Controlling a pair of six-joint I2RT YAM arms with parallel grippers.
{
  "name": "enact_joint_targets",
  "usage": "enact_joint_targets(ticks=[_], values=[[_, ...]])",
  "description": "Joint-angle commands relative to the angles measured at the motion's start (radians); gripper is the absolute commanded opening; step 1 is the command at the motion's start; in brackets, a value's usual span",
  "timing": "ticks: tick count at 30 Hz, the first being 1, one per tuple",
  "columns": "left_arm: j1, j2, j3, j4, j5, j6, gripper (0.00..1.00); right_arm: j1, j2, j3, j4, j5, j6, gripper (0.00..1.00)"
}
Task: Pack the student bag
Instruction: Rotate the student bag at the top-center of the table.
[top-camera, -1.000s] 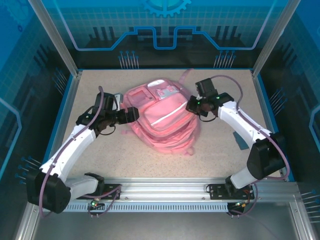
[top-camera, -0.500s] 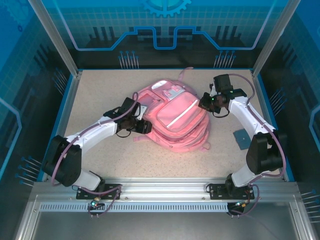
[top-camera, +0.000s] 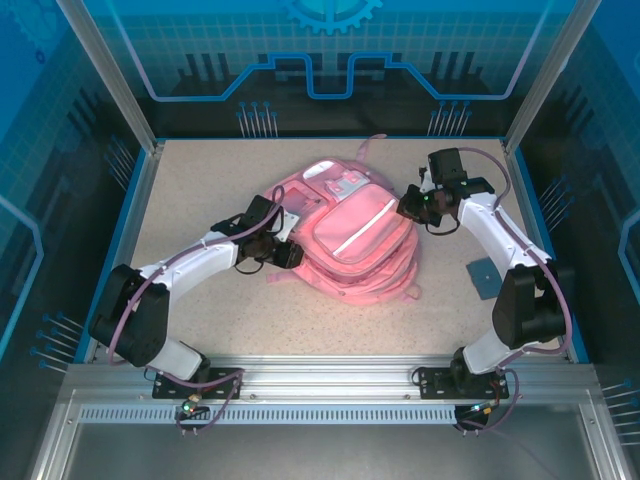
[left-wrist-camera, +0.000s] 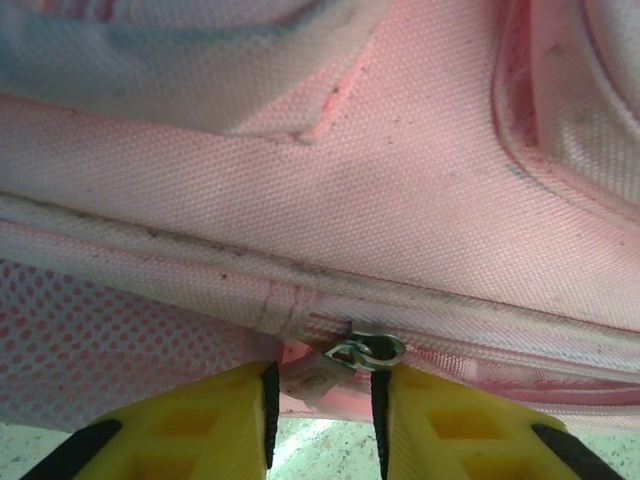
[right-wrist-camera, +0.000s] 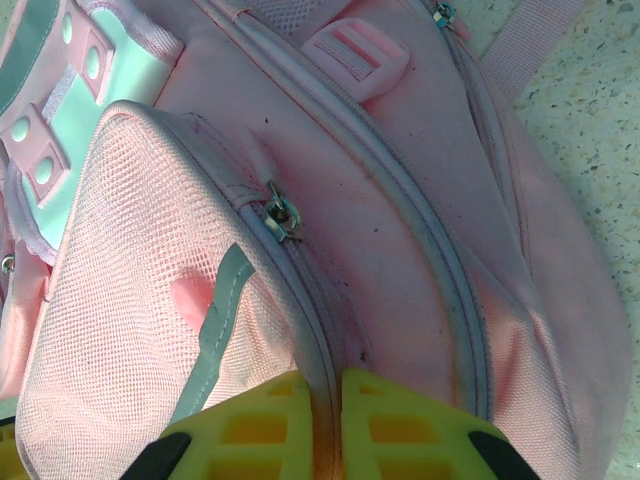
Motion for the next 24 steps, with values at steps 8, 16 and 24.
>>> enact_joint_targets(ticks=[8, 16, 24], values=[[-0.004, 0.008, -0.006, 0.049, 0.119, 0.09, 0.39, -0.026, -0.03, 0.01, -0.022, 0.0, 0.005, 0.13], [-0.004, 0.0, -0.014, 0.053, -0.009, 0.085, 0.14, -0.027, -0.039, -0.003, -0.022, 0.004, 0.007, 0.13], [-0.019, -0.091, -0.059, 0.051, 0.041, 0.038, 0.01, -0.026, -0.061, -0.042, 0.011, 0.005, 0.042, 0.12]])
